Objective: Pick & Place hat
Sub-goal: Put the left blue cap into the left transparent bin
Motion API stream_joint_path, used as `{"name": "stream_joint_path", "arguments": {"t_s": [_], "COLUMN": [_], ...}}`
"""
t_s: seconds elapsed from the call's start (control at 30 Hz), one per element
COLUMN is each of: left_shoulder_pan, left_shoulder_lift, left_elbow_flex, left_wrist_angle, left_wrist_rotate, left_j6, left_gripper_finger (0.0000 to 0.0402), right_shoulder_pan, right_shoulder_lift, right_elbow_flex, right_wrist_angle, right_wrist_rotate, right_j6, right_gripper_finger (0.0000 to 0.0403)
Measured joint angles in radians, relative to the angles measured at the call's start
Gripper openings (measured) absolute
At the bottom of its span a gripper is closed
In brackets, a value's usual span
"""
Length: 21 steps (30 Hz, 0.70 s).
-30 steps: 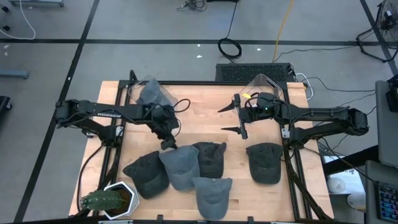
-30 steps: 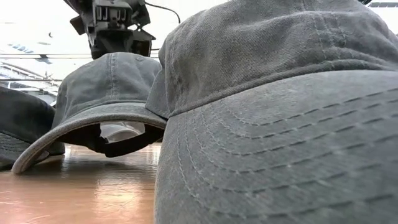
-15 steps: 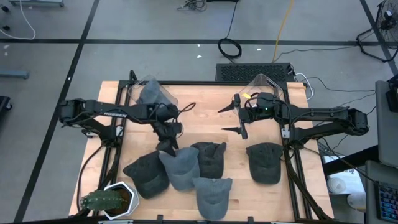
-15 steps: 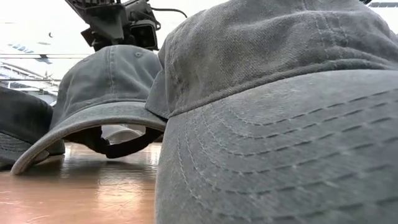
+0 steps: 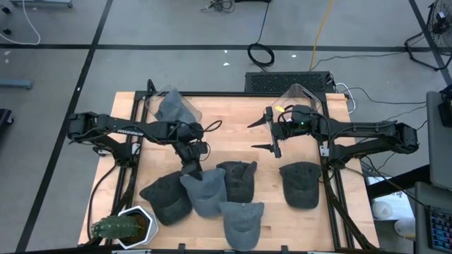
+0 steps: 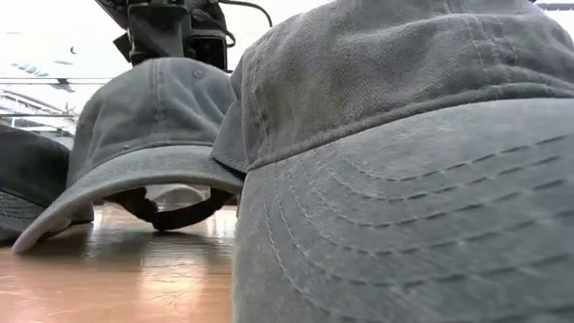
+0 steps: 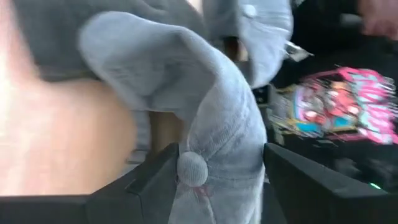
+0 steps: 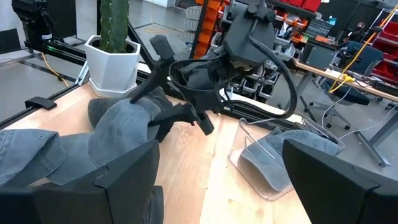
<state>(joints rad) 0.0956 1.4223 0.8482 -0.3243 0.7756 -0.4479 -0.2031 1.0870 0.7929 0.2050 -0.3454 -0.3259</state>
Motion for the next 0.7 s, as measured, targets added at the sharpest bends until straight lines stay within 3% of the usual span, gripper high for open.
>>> {"name": "stream_joint_path", "arguments": {"t_s": [0.07, 0.17, 0.33, 0.7], "left_shoulder_pan": [-0.011, -0.039, -0.058, -0.073], "left_shoulder_lift": [0.000, 0.000, 0.000, 0.000], "left_elbow_flex": [0.000, 0.000, 0.000, 0.000], "left_wrist_angle": [0.006, 0.076, 0.212, 0.179], "left_wrist_rotate": [0.031, 0.167, 0.226, 0.139], "left_j6": [0.015, 0.044, -0.024, 0.029], "left_gripper_finger": [0.0241, 0.0238, 0.0220, 0.0201], "right_shoulder_pan": [0.000, 0.000, 0.000, 0.000], "right_shoulder_lift": [0.000, 0.000, 0.000, 0.000], "right_elbow_flex": [0.000, 0.000, 0.000, 0.000], "right_wrist_angle": [0.000, 0.000, 0.000, 0.000], "right_wrist_rotate": [0.000, 0.000, 0.000, 0.000], "right_j6": [-0.001, -0.002, -0.002, -0.001], "right_gripper_finger": [0.0329, 0.0329, 0.0329, 0.0329]}}
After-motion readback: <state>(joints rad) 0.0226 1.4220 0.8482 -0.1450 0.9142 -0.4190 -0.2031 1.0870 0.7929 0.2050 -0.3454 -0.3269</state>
